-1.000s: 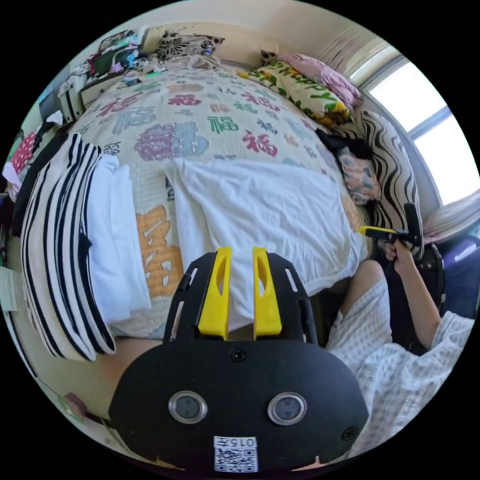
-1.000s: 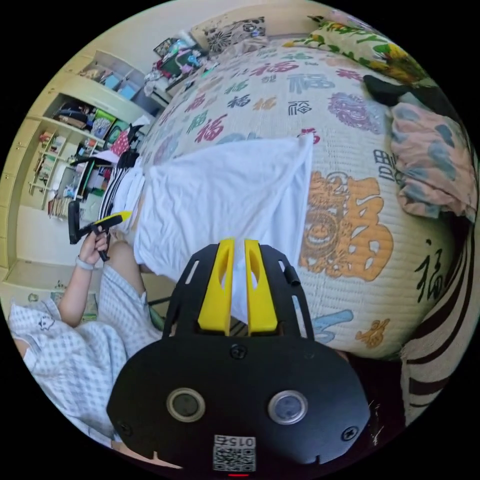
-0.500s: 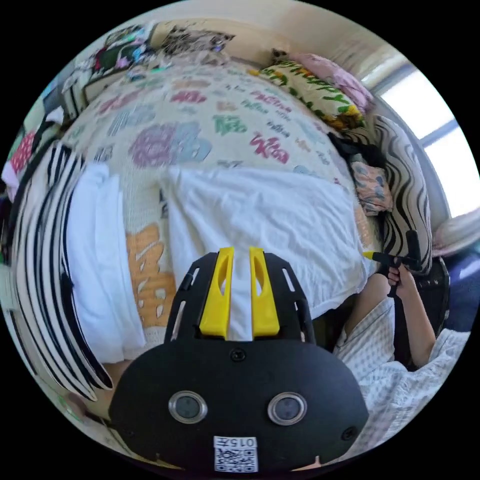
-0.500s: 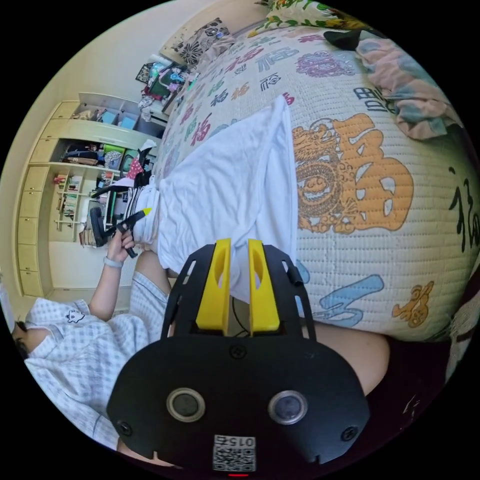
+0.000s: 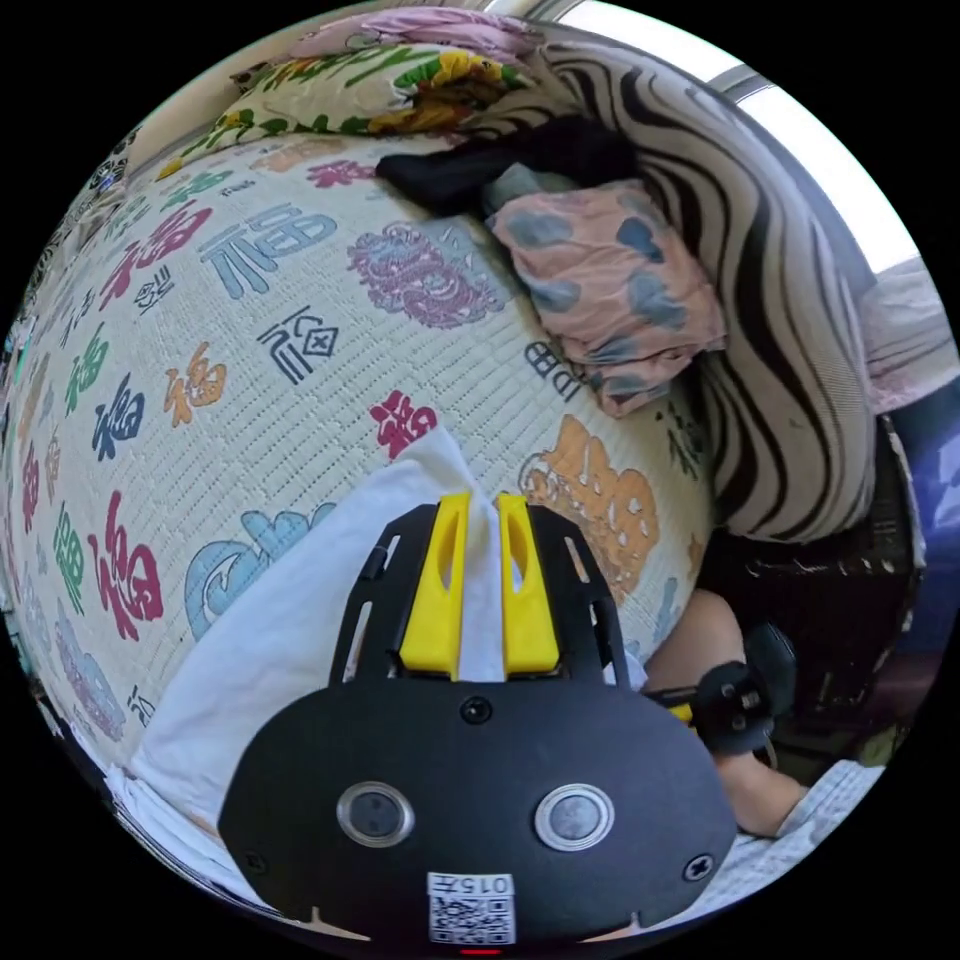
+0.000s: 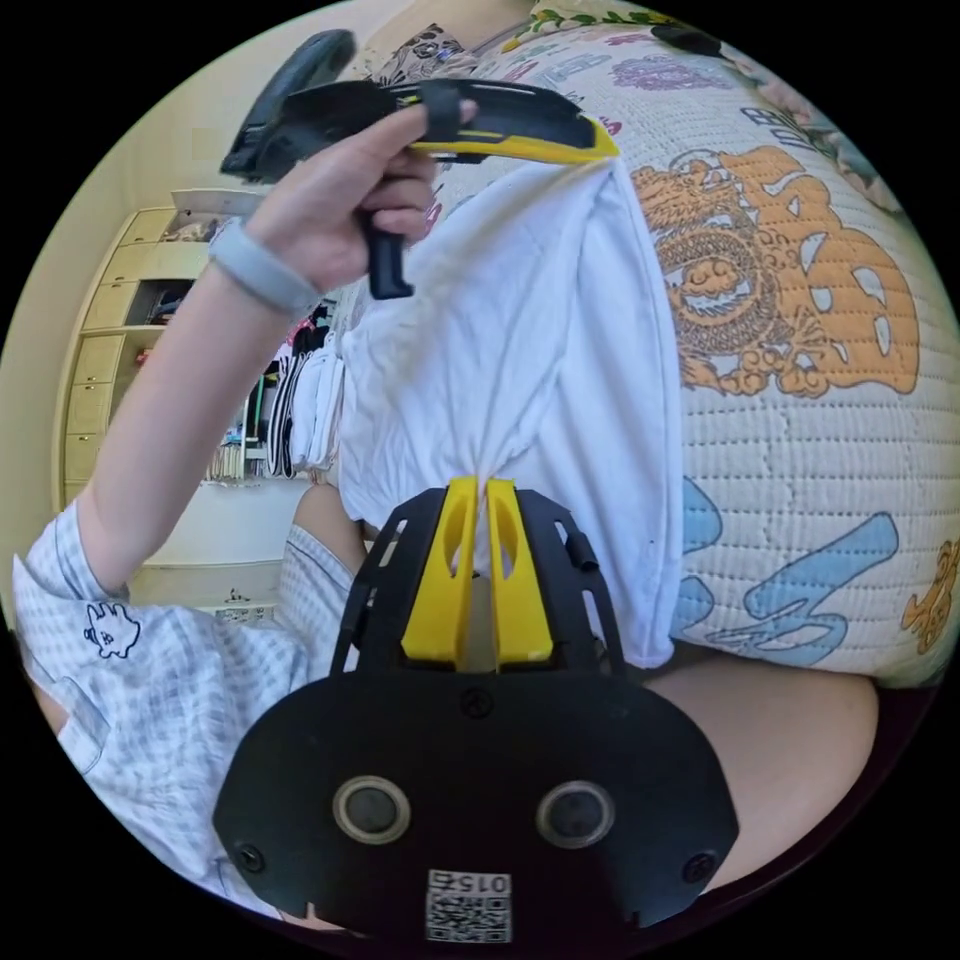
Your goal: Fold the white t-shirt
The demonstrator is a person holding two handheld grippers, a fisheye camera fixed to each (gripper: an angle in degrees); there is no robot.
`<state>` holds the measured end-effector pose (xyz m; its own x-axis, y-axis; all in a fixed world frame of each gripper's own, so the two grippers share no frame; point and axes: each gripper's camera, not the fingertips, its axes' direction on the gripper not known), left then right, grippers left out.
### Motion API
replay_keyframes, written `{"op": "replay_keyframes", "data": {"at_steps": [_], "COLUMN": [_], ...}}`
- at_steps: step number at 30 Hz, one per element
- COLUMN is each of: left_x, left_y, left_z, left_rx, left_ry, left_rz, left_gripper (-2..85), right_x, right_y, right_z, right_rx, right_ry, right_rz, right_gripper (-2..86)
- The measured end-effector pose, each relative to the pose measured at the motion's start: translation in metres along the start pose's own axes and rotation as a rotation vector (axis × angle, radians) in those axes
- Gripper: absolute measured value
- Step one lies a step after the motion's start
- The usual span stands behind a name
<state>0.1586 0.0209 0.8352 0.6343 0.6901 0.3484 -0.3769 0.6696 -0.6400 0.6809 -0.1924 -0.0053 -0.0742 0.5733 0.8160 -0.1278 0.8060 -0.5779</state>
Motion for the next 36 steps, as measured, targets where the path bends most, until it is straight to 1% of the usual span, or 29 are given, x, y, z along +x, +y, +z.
{"op": "replay_keyframes", "data": {"at_steps": [2,4,9,11,12,13,14,16,17,19,20,22,23,25,27,28,30,31,33,34,36], "left_x": [0.000,-0.006,-0.013,-0.015,-0.017,-0.018,-0.018,-0.022,-0.025,-0.050,-0.059,-0.094,-0.102,-0.131,-0.145,-0.151,-0.154,-0.156,-0.162,-0.167,-0.176], "left_y": [-0.002,0.001,0.020,0.035,0.051,0.075,0.089,0.164,0.186,0.280,0.304,0.396,0.416,0.481,0.511,0.523,0.531,0.533,0.539,0.544,0.554], "left_z": [0.007,0.009,0.004,-0.010,-0.028,-0.052,-0.064,-0.114,-0.124,-0.154,-0.158,-0.169,-0.170,-0.164,-0.158,-0.156,-0.156,-0.157,-0.156,-0.154,-0.153], "left_rx": [0.006,0.020,0.055,0.106,0.181,0.273,0.319,0.469,0.496,0.554,0.555,0.531,0.526,0.473,0.459,0.462,0.453,0.446,0.436,0.427,0.422], "left_ry": [-0.027,0.008,0.042,0.066,0.094,0.143,0.161,0.151,0.139,0.066,0.040,-0.047,-0.055,-0.040,0.004,0.023,0.017,0.022,0.042,0.062,0.097], "left_rz": [-0.026,-0.068,-0.091,-0.082,-0.078,-0.066,-0.057,-0.059,-0.075,-0.219,-0.274,-0.517,-0.572,-0.758,-0.829,-0.844,-0.824,-0.806,-0.803,-0.818,-0.844], "left_gripper": [1.5,0.6,0.9,1.7,2.5,3.3,3.7,4.9,5.1,5.7,5.9,6.2,6.3,7.1,7.5,7.6,7.6,7.7,7.7,7.7,6.8], "right_x": [0.006,0.012,0.032,0.040,0.045,0.047,0.048,0.045,0.040,0.028,0.016,-0.009,-0.029,-0.060,-0.101,-0.111,-0.148,-0.155,-0.175,-0.179,-0.186], "right_y": [-0.003,-0.005,-0.017,-0.019,-0.019,-0.018,-0.017,-0.016,-0.019,-0.031,-0.046,-0.073,-0.095,-0.129,-0.172,-0.182,-0.219,-0.228,-0.260,-0.266,-0.291], "right_z": [0.009,0.019,0.053,0.060,0.062,0.062,0.061,0.060,0.062,0.069,0.079,0.103,0.128,0.173,0.247,0.266,0.346,0.365,0.437,0.454,0.517], "right_rx": [-0.001,-0.007,-0.015,0.019,0.054,0.073,0.109,0.160,0.177,0.180,0.165,0.129,0.091,0.004,-0.111,-0.141,-0.251,-0.278,-0.352,-0.364,-0.425], "right_ry": [0.001,0.015,0.019,-0.021,-0.036,-0.044,-0.048,-0.011,0.006,0.010,0.010,0.026,0.042,0.048,0.053,0.052,0.095,0.116,0.206,0.233,0.349], "right_rz": [-0.003,-0.007,0.005,0.015,0.034,0.040,0.035,0.016,-0.012,-0.072,-0.127,-0.226,-0.298,-0.403,-0.521,-0.553,-0.653,-0.668,-0.693,-0.697,-0.693], "right_gripper": [1.4,1.1,2.3,4.6,6.2,6.8,7.5,7.5,7.4,7.3,7.3,7.3,7.4,7.6,8.1,8.1,8.4,8.5,8.9,8.9,8.7]}}
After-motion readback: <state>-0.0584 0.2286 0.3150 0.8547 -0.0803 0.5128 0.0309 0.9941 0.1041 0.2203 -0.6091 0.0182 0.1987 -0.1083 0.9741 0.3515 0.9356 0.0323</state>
